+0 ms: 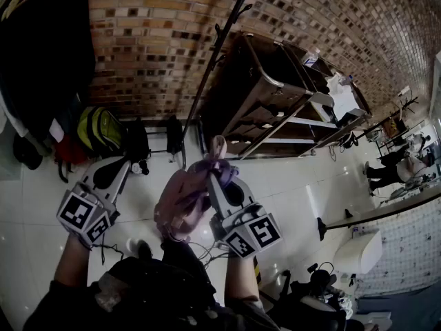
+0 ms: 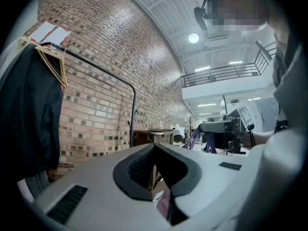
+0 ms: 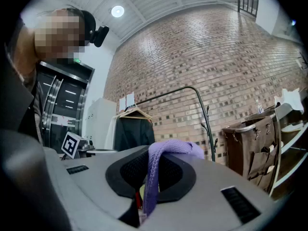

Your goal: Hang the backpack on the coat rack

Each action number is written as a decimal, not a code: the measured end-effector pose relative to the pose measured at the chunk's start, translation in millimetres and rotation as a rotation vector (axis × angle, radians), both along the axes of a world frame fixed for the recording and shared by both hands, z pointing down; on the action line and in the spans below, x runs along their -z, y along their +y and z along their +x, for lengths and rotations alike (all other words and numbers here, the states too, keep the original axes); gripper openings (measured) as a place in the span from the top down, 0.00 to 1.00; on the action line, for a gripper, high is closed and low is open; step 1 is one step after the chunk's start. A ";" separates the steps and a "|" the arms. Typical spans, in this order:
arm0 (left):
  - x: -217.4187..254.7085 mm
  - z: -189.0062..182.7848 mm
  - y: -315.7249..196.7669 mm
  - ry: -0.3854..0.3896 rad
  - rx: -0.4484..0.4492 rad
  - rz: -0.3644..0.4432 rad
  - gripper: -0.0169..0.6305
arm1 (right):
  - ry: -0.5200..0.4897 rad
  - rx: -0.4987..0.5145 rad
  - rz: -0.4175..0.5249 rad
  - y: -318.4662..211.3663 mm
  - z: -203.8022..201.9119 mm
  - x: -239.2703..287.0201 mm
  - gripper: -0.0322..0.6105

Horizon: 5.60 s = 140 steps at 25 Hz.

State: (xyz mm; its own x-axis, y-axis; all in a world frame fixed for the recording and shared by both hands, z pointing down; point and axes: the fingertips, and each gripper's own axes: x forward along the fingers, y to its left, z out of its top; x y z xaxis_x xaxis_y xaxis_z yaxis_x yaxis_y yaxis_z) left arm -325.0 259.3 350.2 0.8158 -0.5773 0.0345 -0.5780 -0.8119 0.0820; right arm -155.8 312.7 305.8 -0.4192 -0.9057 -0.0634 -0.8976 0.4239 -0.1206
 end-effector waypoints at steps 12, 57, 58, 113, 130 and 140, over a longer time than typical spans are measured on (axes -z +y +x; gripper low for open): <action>0.9 62.3 -101.3 -0.023 0.097 0.033 0.92 | -0.059 0.089 -0.055 -100.1 64.8 -41.4 0.87; -14.5 292.5 -368.1 -0.048 0.073 0.031 0.92 | 0.002 0.223 -0.146 -400.7 250.6 -68.6 0.87; -16.2 294.6 -379.4 -0.047 0.069 0.026 0.92 | 0.001 0.218 -0.151 -411.0 252.5 -70.4 0.87; -80.1 360.7 -611.8 -0.042 -0.131 -0.141 0.92 | 0.251 0.239 -0.370 -628.3 244.4 -166.6 0.88; -94.7 381.2 -588.8 -0.053 -0.175 -0.168 0.92 | 0.179 0.160 -0.346 -621.6 257.4 -190.2 0.84; -87.0 389.5 -579.4 -0.063 -0.130 -0.158 0.92 | 0.156 0.121 -0.314 -619.9 265.4 -198.3 0.78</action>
